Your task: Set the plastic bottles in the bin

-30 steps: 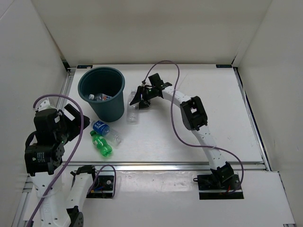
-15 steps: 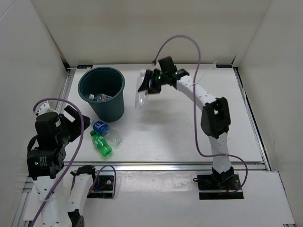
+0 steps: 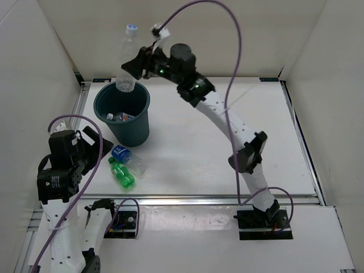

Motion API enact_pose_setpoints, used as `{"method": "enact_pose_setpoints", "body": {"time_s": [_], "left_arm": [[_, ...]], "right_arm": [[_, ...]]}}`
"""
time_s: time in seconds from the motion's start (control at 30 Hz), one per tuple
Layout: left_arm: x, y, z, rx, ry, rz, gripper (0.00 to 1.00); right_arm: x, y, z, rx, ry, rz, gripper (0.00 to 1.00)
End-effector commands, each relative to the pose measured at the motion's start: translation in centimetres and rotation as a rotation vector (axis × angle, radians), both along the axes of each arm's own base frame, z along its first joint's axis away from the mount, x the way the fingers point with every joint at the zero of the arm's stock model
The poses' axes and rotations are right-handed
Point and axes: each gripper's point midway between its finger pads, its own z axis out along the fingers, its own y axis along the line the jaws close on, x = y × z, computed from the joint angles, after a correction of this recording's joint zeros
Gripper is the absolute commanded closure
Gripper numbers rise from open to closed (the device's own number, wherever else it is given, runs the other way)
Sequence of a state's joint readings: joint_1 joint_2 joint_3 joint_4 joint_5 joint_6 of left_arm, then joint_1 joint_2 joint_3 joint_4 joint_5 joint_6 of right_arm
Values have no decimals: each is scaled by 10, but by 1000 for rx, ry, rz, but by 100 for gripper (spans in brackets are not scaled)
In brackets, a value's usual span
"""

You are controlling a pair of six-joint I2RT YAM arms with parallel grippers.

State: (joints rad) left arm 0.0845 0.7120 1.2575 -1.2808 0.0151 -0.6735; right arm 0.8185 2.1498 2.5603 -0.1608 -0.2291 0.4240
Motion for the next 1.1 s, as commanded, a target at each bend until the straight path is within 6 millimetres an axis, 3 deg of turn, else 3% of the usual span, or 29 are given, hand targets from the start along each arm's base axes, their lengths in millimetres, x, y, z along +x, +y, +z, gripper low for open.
{"method": "enact_pose_setpoints", "body": {"time_s": [0.0, 0.07, 0.1, 0.13, 0.17, 0.2, 0.23, 0.27, 0.3, 0.33, 0.43, 0.57, 0.6, 0.7, 0.73, 0.9, 0.97, 1.07], "left_arm": [[-4, -5, 10, -3, -18, -31, 0], [-8, -3, 10, -5, -32, -11, 0], [-11, -3, 9, -5, -36, -11, 0], [-9, -4, 11, -21, -60, 3, 0], [-12, -5, 14, -27, -99, 9, 0], [-11, -5, 7, -37, -104, 17, 0], [-5, -5, 12, -56, -157, 32, 0], [-7, -6, 13, -65, -199, 38, 0], [-4, -6, -4, -78, -177, 47, 0], [-3, -5, -10, -94, -175, 71, 0], [-6, -7, -50, -113, -76, 76, 0], [1, -12, -82, -133, -37, 56, 0], [5, -14, -97, -153, -19, 57, 0], [9, -21, -119, -226, 19, 80, 0], [9, -23, -135, -243, 50, 83, 0], [19, -24, -162, -273, 36, 95, 0], [17, -27, -178, -282, 66, 90, 0], [13, -26, -190, -271, 120, 85, 0]], "right_arm": [[24, 34, -37, -38, -108, -59, 62], [33, 41, -60, -74, -97, -69, 56], [33, 41, -60, -81, -110, -71, 50], [35, 43, -66, -88, -104, -70, 39], [37, 44, -75, -116, -100, -71, 0], [38, 43, -80, -130, -87, -80, 0], [32, 32, -65, -134, -93, -95, 0], [28, 26, -61, -144, -85, -94, 0], [25, 18, -54, -152, -93, -114, 0], [10, -3, -19, -119, -117, -130, 0], [-12, -35, 5, -90, -81, -124, 0], [-13, -57, 6, -137, -56, -153, 0], [-14, -62, -5, -181, -22, -148, 0], [-31, -77, -3, -206, -2, -130, 0], [-34, -79, -6, -215, 5, -130, 0], [-48, -99, -13, -254, 26, -127, 0], [-48, -104, -23, -276, 46, -125, 0], [-52, -114, -20, -269, 58, -135, 0]]}}
